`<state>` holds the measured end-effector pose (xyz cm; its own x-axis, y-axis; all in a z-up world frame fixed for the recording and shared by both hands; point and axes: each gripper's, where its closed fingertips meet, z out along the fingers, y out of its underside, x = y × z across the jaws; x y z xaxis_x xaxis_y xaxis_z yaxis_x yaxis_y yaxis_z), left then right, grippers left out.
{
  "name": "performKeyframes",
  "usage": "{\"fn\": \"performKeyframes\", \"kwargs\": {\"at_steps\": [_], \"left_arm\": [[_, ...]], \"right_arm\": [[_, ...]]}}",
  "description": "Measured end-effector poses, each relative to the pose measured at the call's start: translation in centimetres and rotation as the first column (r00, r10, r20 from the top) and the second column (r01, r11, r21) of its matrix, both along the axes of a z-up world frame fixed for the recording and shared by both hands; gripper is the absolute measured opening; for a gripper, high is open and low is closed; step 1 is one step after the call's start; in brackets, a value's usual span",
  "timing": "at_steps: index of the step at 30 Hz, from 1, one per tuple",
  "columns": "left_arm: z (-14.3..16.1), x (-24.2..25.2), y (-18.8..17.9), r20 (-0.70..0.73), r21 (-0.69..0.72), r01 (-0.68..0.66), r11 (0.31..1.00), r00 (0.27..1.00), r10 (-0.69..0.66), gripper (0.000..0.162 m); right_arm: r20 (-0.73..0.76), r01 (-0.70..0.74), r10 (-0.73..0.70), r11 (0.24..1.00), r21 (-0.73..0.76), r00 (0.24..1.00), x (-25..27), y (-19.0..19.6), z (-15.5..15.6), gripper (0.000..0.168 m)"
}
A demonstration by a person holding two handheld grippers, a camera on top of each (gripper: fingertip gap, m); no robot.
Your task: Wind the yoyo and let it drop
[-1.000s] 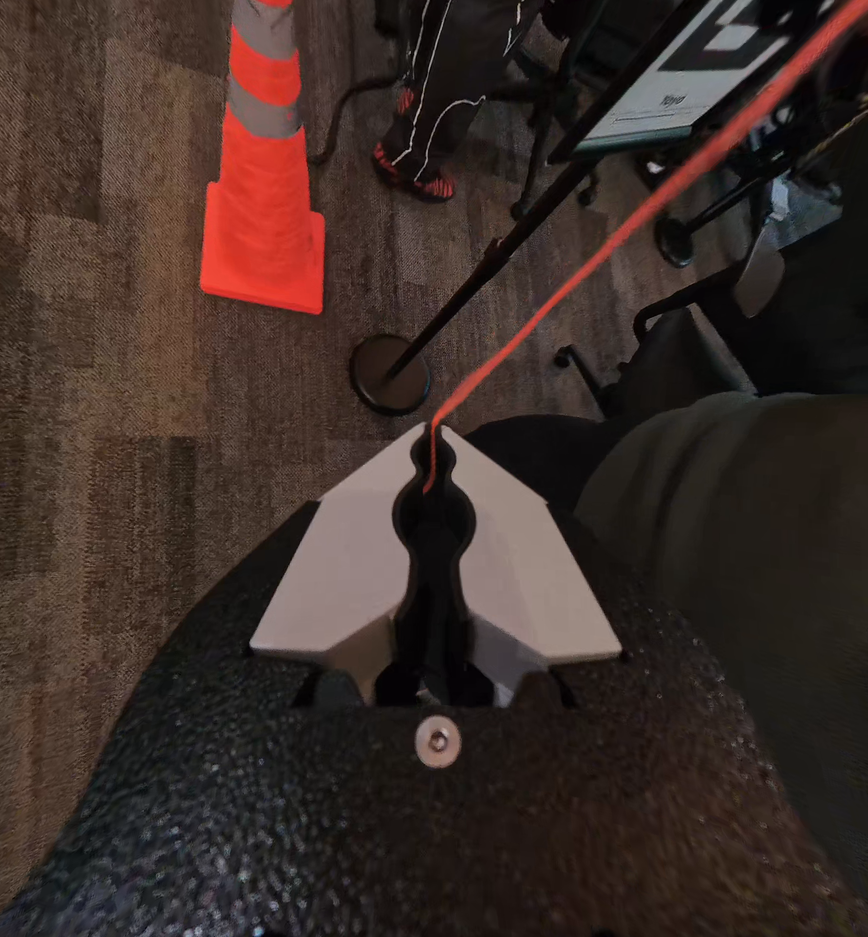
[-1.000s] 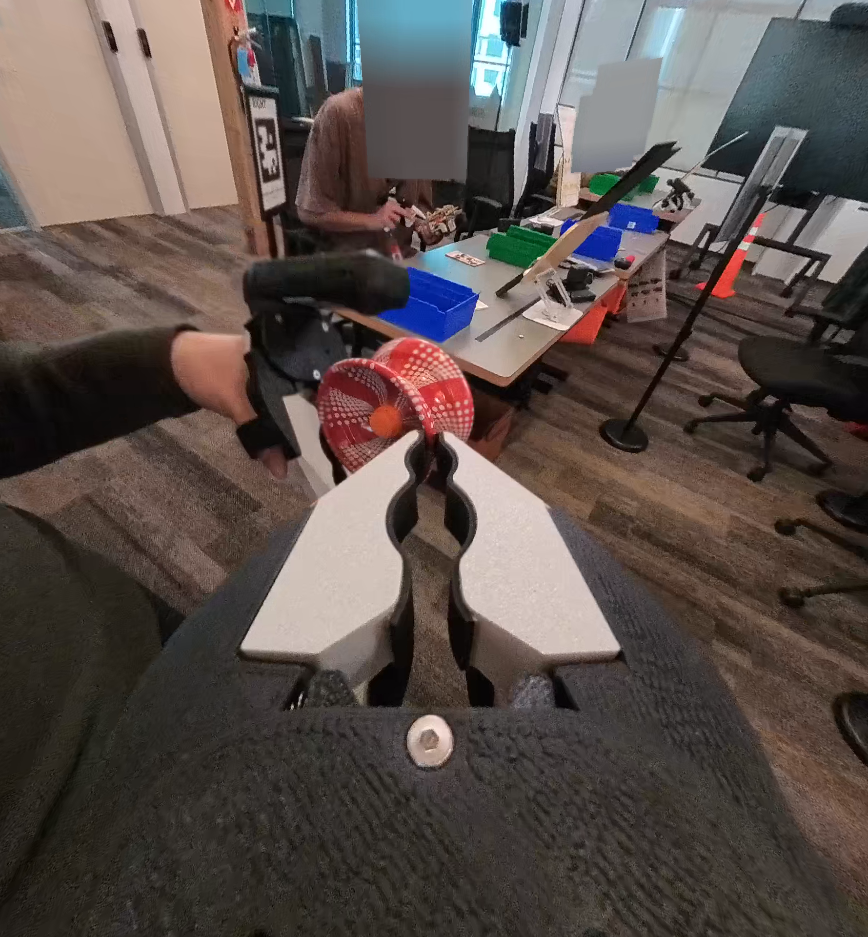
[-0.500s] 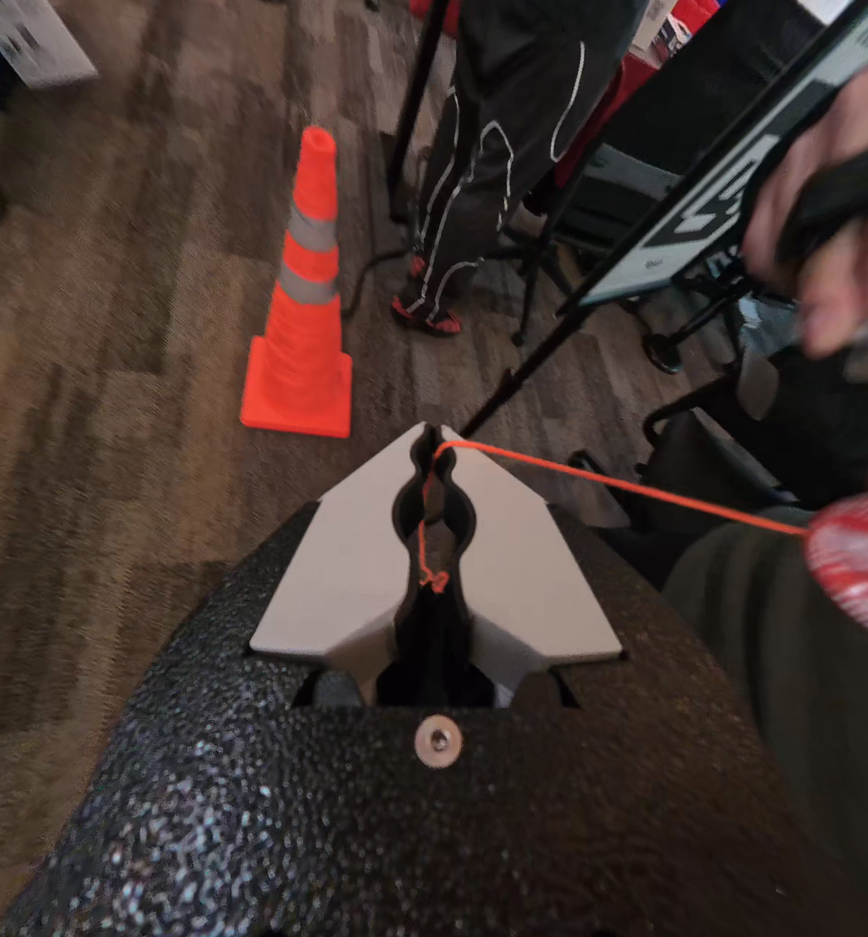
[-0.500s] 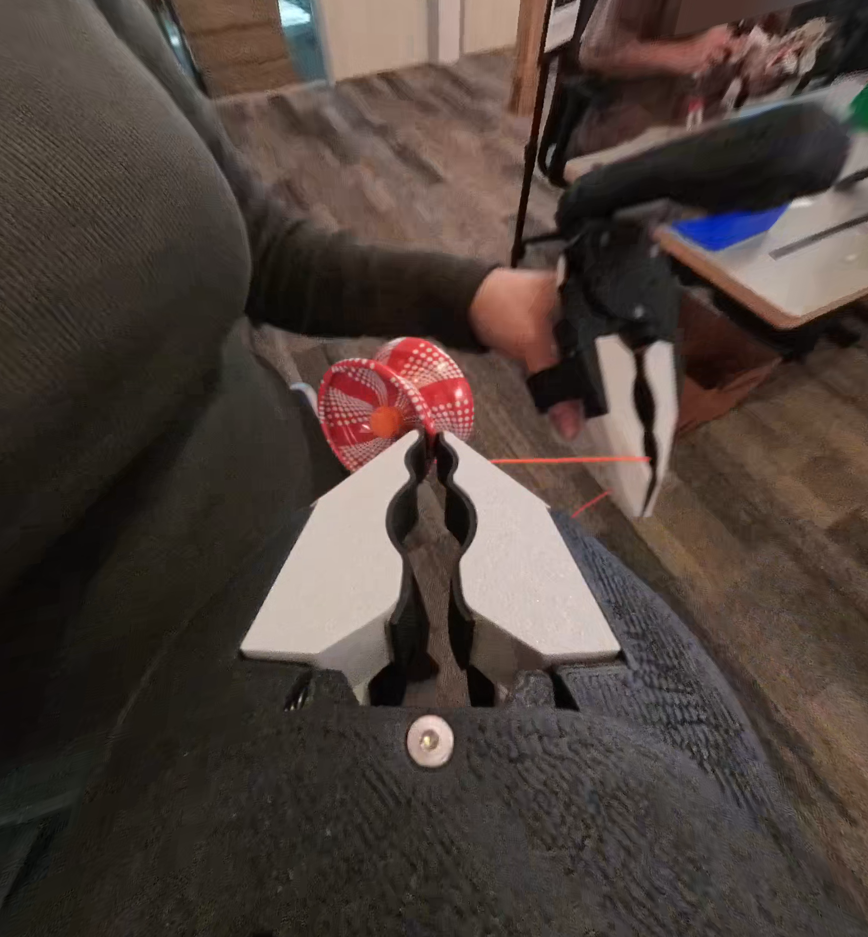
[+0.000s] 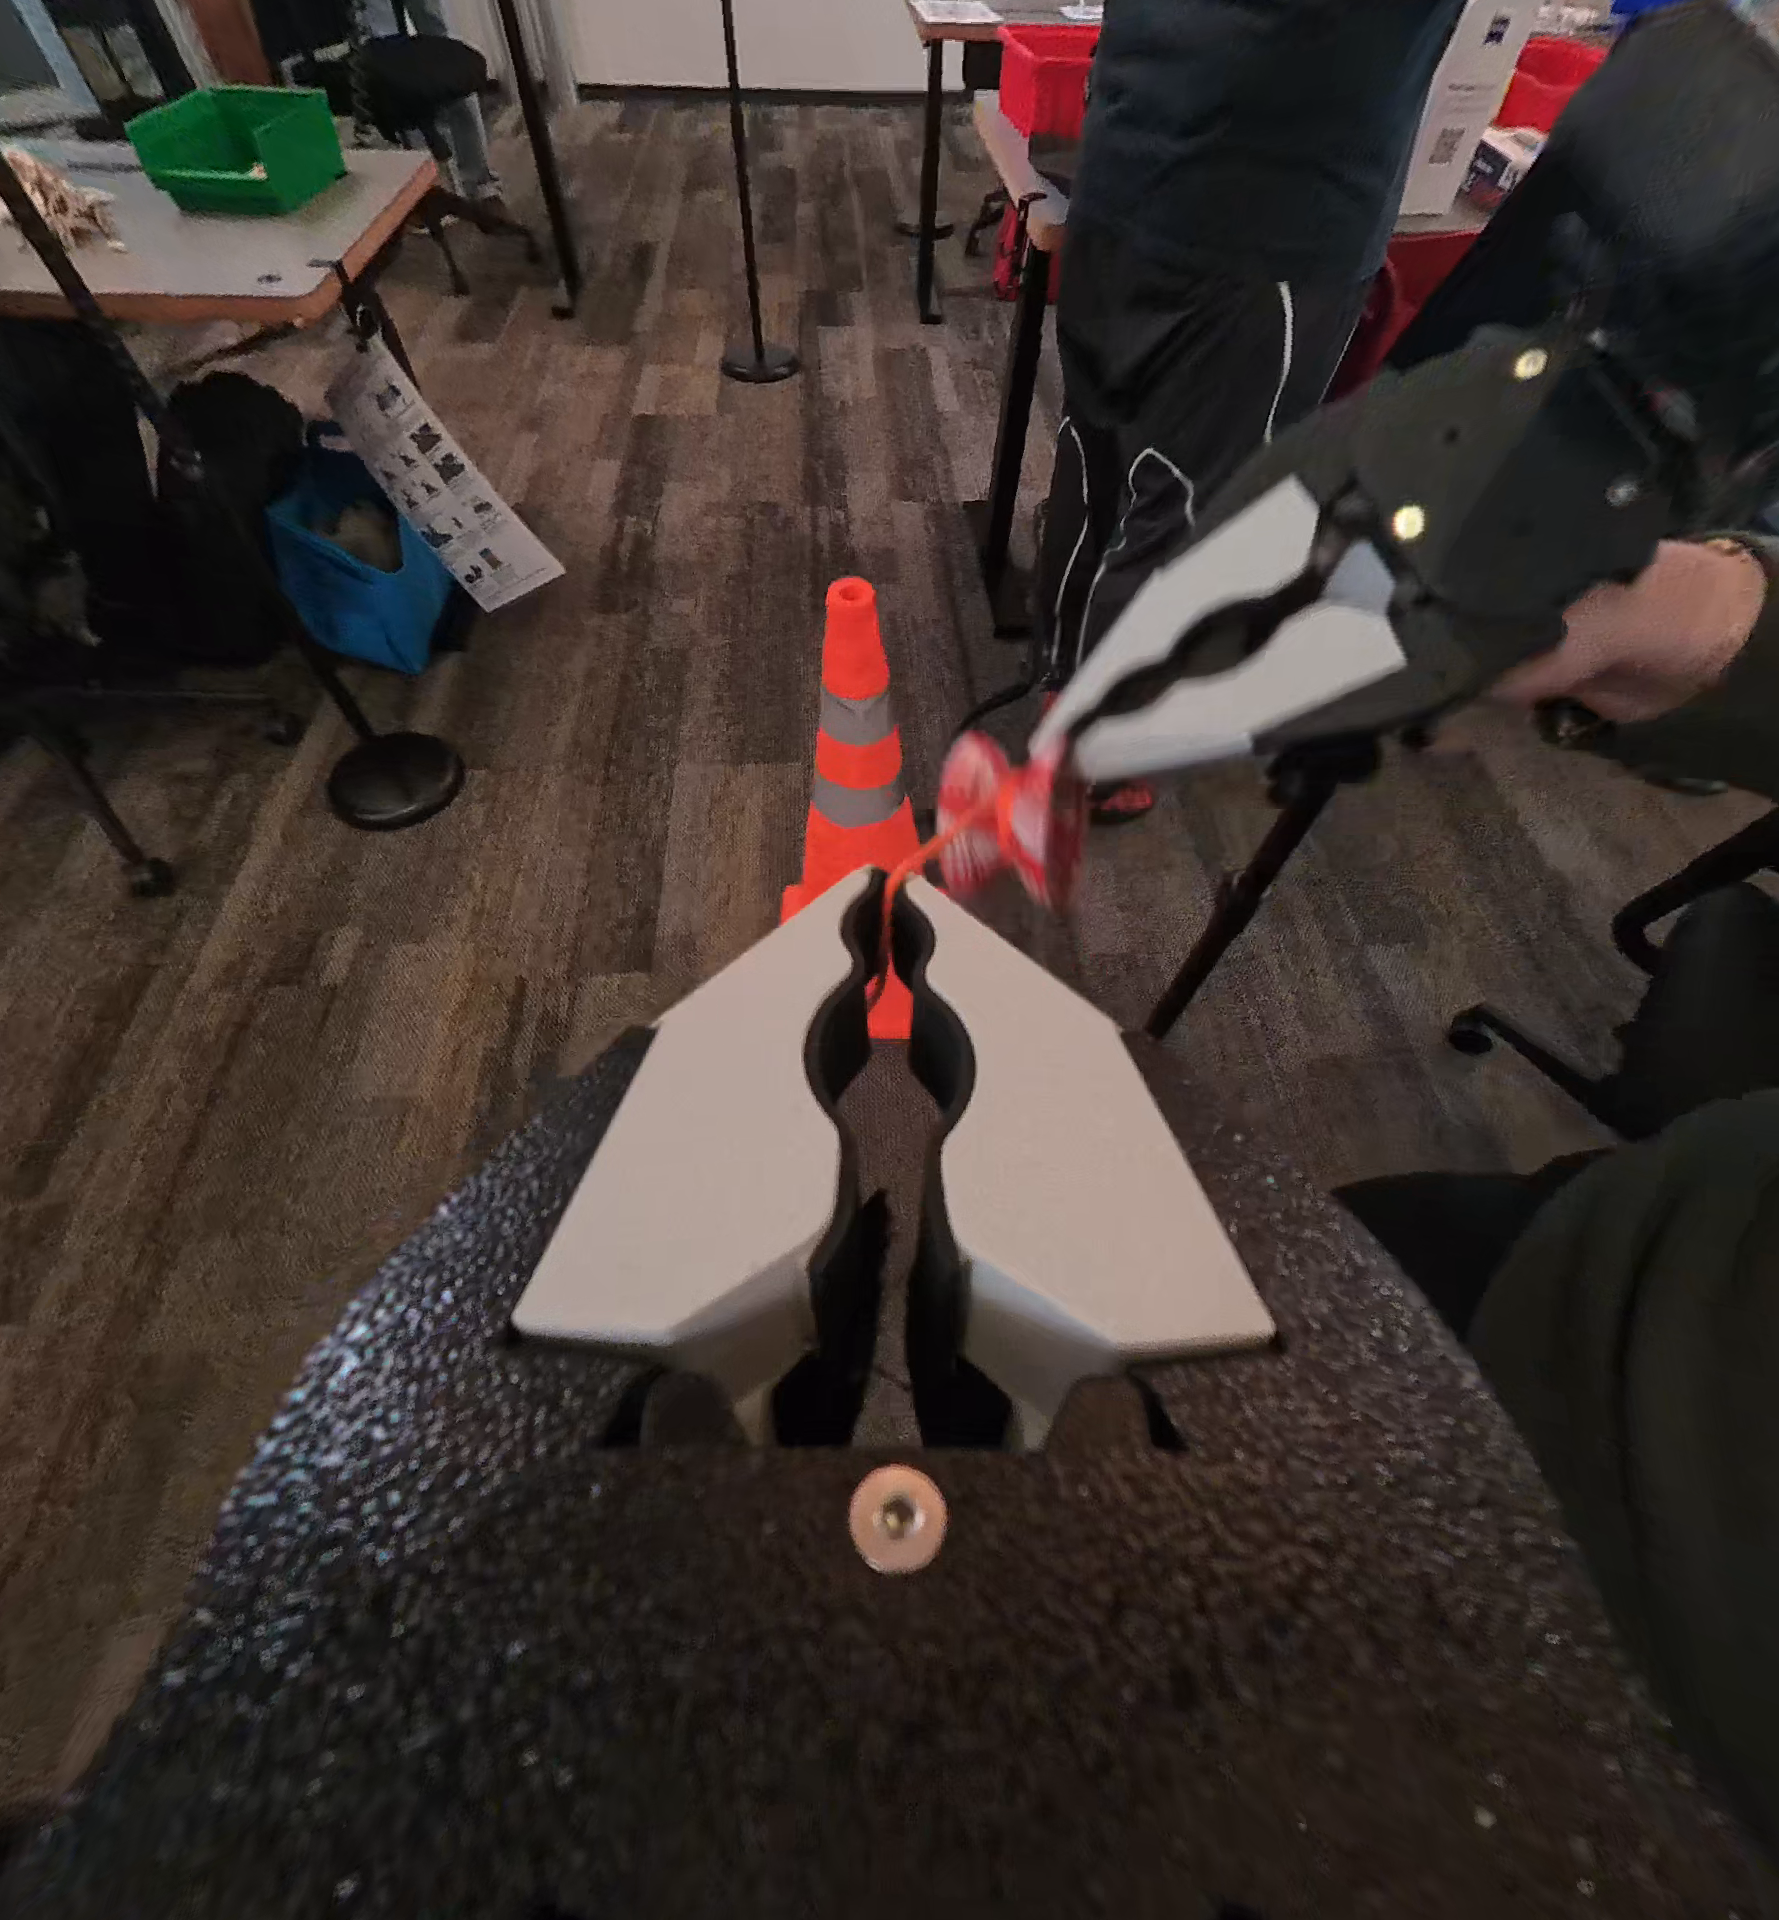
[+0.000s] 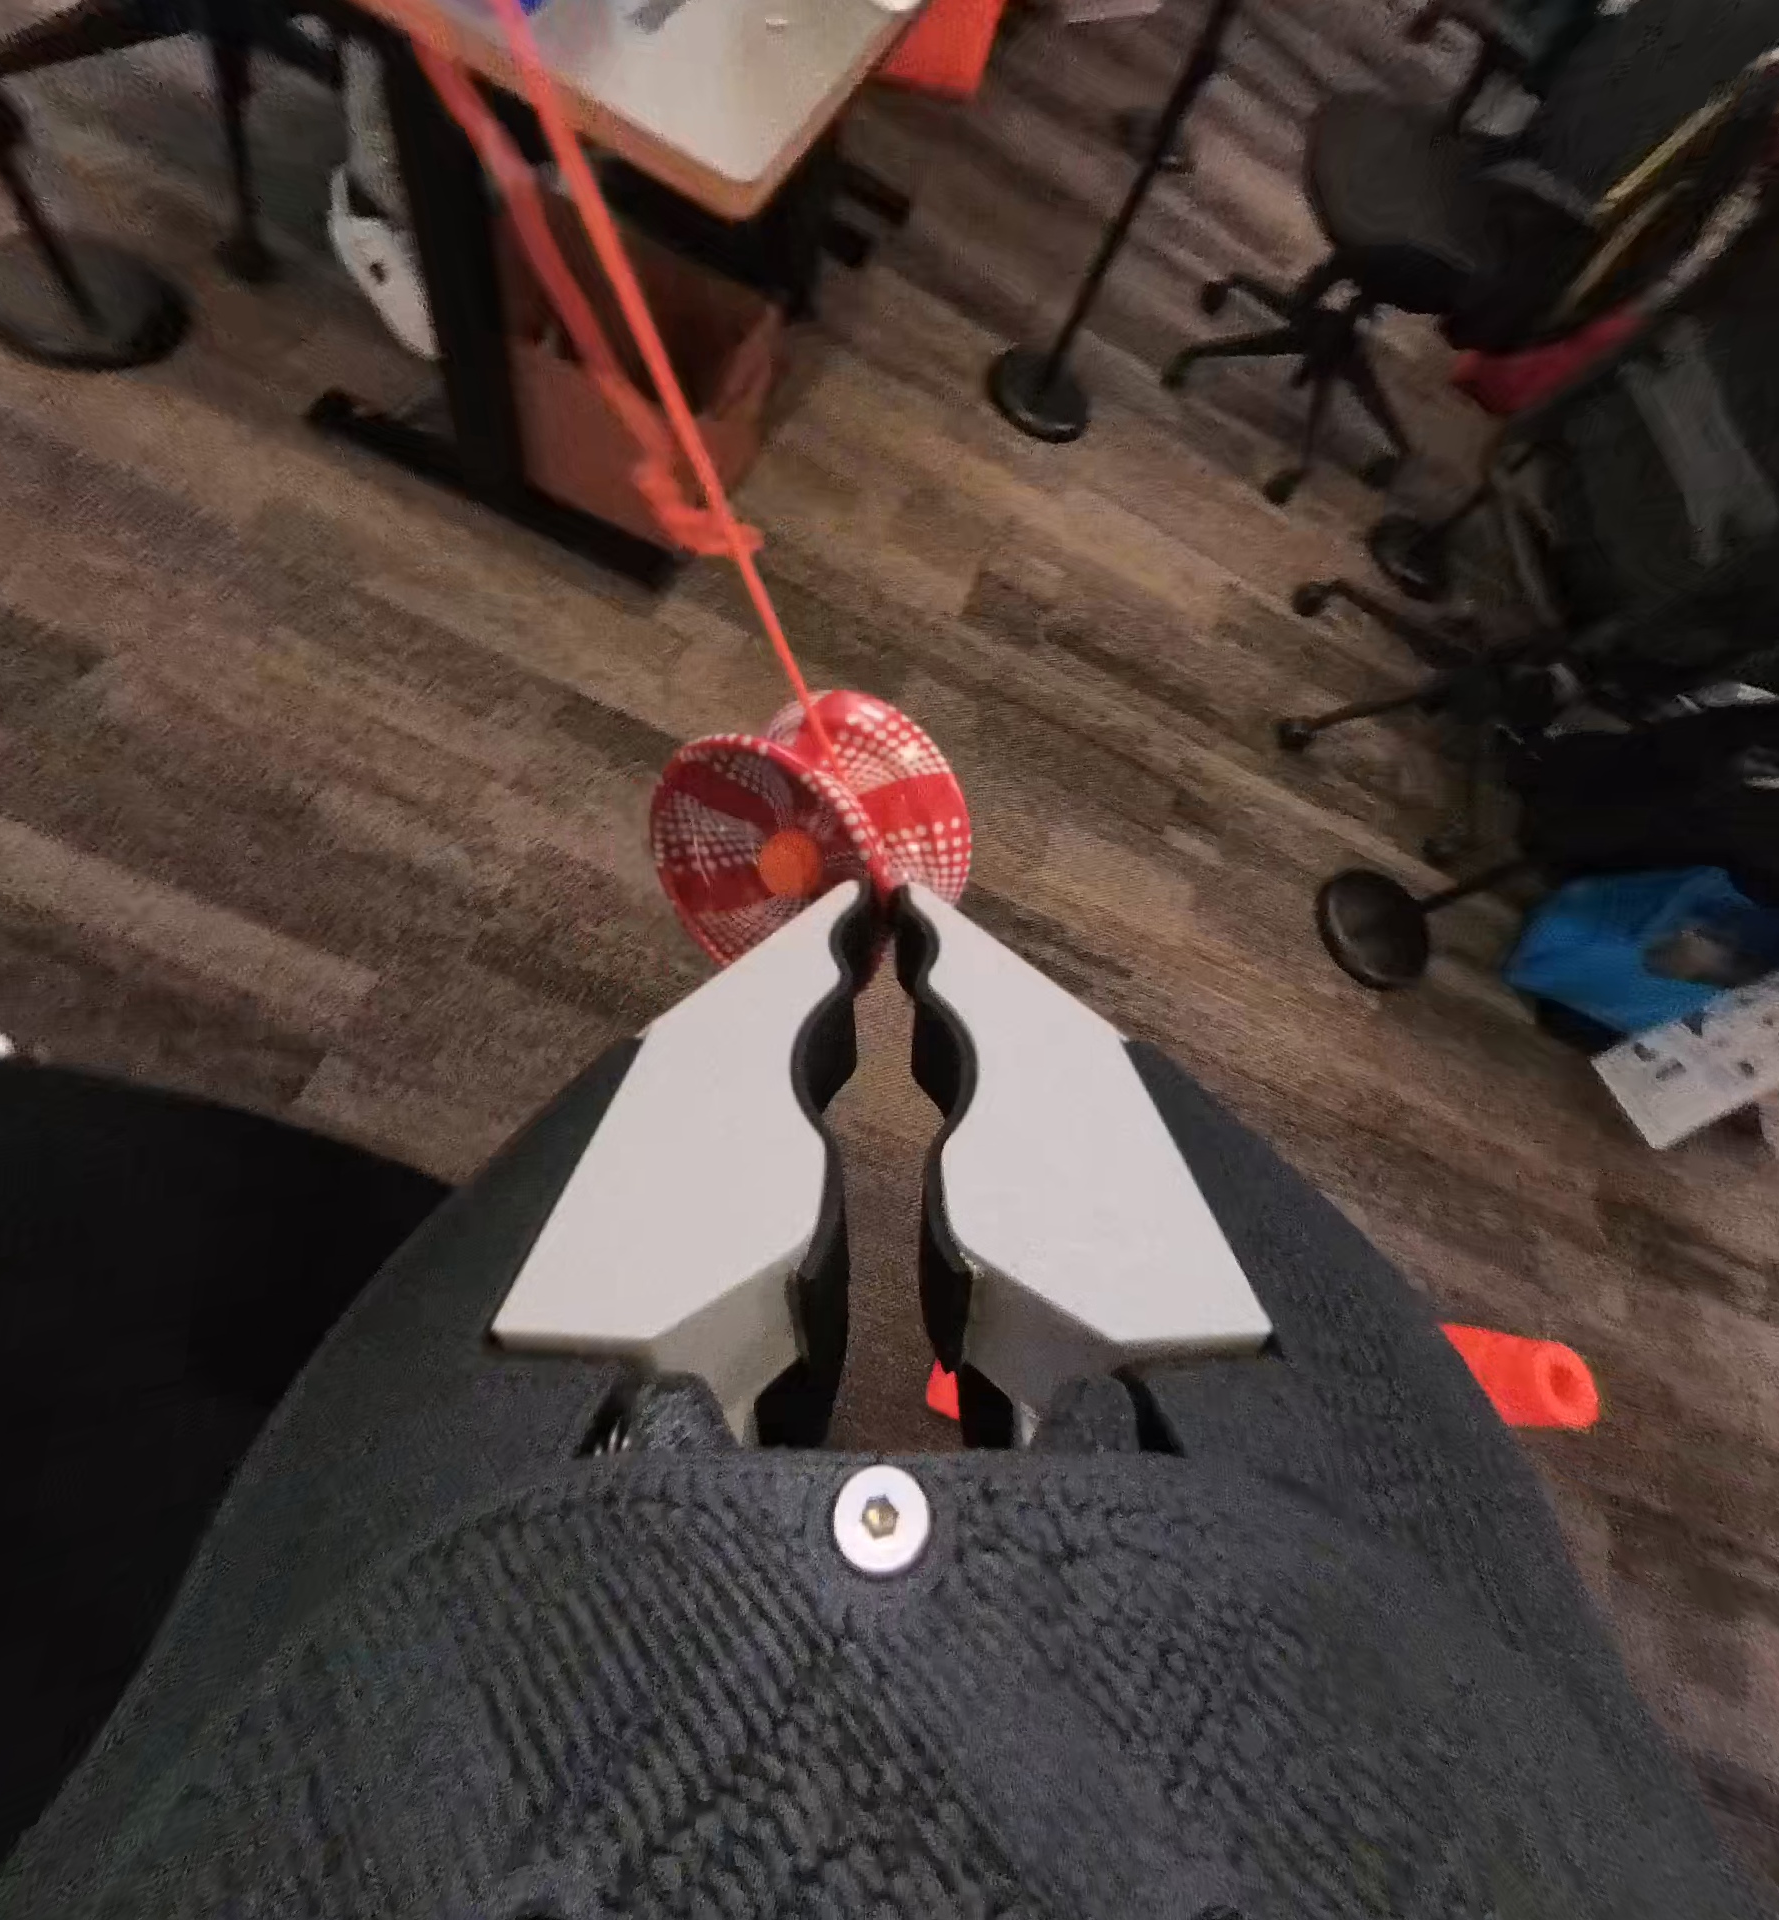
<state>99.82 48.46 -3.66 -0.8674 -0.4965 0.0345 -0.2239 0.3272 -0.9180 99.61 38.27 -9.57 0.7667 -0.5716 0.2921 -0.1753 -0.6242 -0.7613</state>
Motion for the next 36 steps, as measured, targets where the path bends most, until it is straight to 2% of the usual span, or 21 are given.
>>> {"fn": "performKeyframes", "kwargs": {"at_steps": [2, 4, 7, 9, 12, 15, 18, 21, 22, 24, 27, 30, 33, 36], "left_arm": [[-1.5, -0.8, 1.0, -0.081, -0.074, -0.016, 0.997, 0.997, 0.010, 0.000], [-3.7, -1.4, 1.4, -0.175, -0.131, -0.036, 0.991, 0.984, 0.013, 0.000], [-8.0, -2.4, 0.7, -0.310, -0.144, -0.034, 0.989, 0.951, -0.013, 0.000], [-10.4, -3.2, -0.3, -0.380, -0.144, -0.014, 0.989, 0.924, -0.042, 0.000], [-12.4, -3.9, -1.7, -0.466, -0.196, -0.001, 0.981, 0.880, -0.092, 0.000], [-13.2, -3.3, -2.3, -0.486, -0.210, -0.005, 0.978, 0.868, -0.100, 0.000], [-12.5, -1.6, -2.0, -0.461, -0.201, -0.013, 0.980, 0.884, -0.083, 0.000], [-9.8, 0.4, -1.0, -0.392, -0.204, -0.027, 0.979, 0.918, -0.056, 0.000], [-8.5, 0.8, -0.8, -0.360, -0.212, -0.028, 0.977, 0.932, -0.051, 0.000], [-5.6, 1.1, -0.3, -0.294, -0.227, -0.019, 0.974, 0.954, -0.050, 0.000], [-2.3, -0.2, 0.1, -0.206, -0.230, 0.021, 0.973, 0.976, -0.070, 0.000], [0.0, -2.8, 0.1, -0.185, -0.280, 0.085, 0.956, 0.973, -0.140, 0.000], [-0.7, -4.3, 0.8, -0.209, -0.244, 0.087, 0.966, 0.968, -0.140, 0.000], [-2.7, -5.6, 1.4, -0.283, -0.250, 0.079, 0.965, 0.947, -0.151, 0.000]], "right_arm": [[0.083, 0.110, -0.113, 0.993, 0.046, 0.990, 1.5, -1.9, 1.7, 0.001], [0.141, 0.137, -0.158, 0.980, 0.146, 0.977, 1.9, -2.4, 3.9, 0.001], [0.180, 0.059, -0.130, 0.933, 0.356, 0.975, 1.4, -1.1, 7.4, 0.001], [0.209, -0.018, -0.079, 0.904, 0.427, 0.975, 0.7, 0.2, 9.3, 0.001], [0.278, -0.209, 0.087, 0.871, 0.445, 0.957, -1.4, 3.5, 11.0, 0.001], [0.322, -0.489, 0.376, 0.753, 0.441, 0.869, -6.1, 7.5, 11.8, 0.001], [0.275, -0.709, 0.654, 0.626, 0.325, 0.704, -11.1, 10.0, 9.6, 0.000], [0.101, -0.784, 0.785, 0.583, 0.212, 0.611, -13.2, 10.6, 5.3, 0.001], [0.039, -0.789, 0.795, 0.591, 0.169, 0.605, -13.3, 10.6, 3.9, 0.001], [-0.056, -0.760, 0.762, 0.648, 0.054, 0.645, -12.0, 10.0, 0.8, 0.001], [-0.103, -0.650, 0.642, 0.756, -0.085, 0.760, -8.9, 8.5, -2.0, 0.001], [-0.119, -0.507, 0.494, 0.854, -0.121, 0.861, -5.6, 6.6, -3.7, 0.001], [-0.055, -0.320, 0.315, 0.932, -0.172, 0.947, -2.2, 4.1, -4.3, 0.001], [0.025, -0.149, 0.151, 0.986, -0.075, 0.988, -0.1, 2.6, -2.5, 0.001]]}}
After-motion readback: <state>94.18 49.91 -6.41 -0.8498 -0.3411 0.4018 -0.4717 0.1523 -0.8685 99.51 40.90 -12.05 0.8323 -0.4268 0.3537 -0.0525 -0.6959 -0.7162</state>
